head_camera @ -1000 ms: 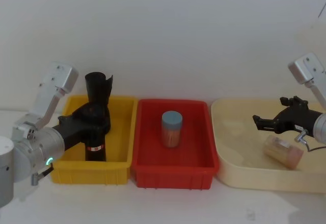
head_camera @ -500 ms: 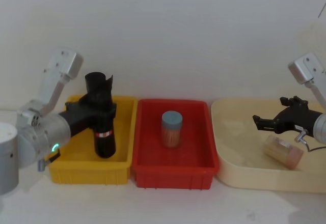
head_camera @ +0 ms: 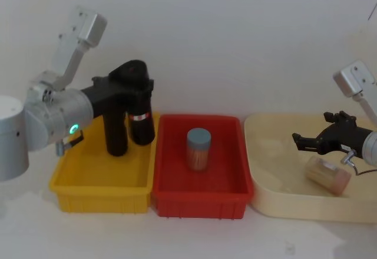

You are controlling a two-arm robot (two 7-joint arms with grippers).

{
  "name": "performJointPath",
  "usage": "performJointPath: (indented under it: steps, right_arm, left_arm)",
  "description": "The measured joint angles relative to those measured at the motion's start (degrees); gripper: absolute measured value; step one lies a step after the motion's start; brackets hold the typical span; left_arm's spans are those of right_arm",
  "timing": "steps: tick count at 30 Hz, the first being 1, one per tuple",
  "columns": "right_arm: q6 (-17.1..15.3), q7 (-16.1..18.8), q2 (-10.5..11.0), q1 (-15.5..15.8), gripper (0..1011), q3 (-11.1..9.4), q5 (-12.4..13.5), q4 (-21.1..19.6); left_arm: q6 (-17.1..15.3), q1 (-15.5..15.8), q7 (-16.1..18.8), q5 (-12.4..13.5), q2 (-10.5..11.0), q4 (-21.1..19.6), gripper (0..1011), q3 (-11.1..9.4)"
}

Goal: Pick up the garbage bag with the one hand and transfer it to the other hand.

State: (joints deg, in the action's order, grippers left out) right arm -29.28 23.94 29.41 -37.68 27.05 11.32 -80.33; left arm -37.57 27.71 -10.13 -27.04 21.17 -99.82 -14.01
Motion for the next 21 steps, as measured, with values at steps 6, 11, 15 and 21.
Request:
performJointPath:
  steps: [6, 11, 15, 21]
  right_arm:
    - [0.00, 0.00, 0.00, 0.00, 1000, 0.00, 0.00, 0.00]
    - [0.00, 0.00, 0.00, 0.00, 1000, 0.00, 0.00, 0.00]
    - [0.00, 0.00, 0.00, 0.00, 1001, 0.00, 0.00, 0.00]
    - [0.00, 0.00, 0.00, 0.00, 1001, 0.00, 0.00, 0.00]
  left_arm:
    - [0.60, 4.10, -3.28, -0.56, -0.29, 2.90, 487, -1.92]
    - [1.51, 7.64, -6.23, -0.93, -1.41, 6.89, 487, -4.31]
    - [2.85, 10.15, -8.07, -0.93, -2.69, 10.61, 487, -6.27]
    - [6.08, 13.94, -10.02, -0.22, -5.12, 17.19, 487, -9.47]
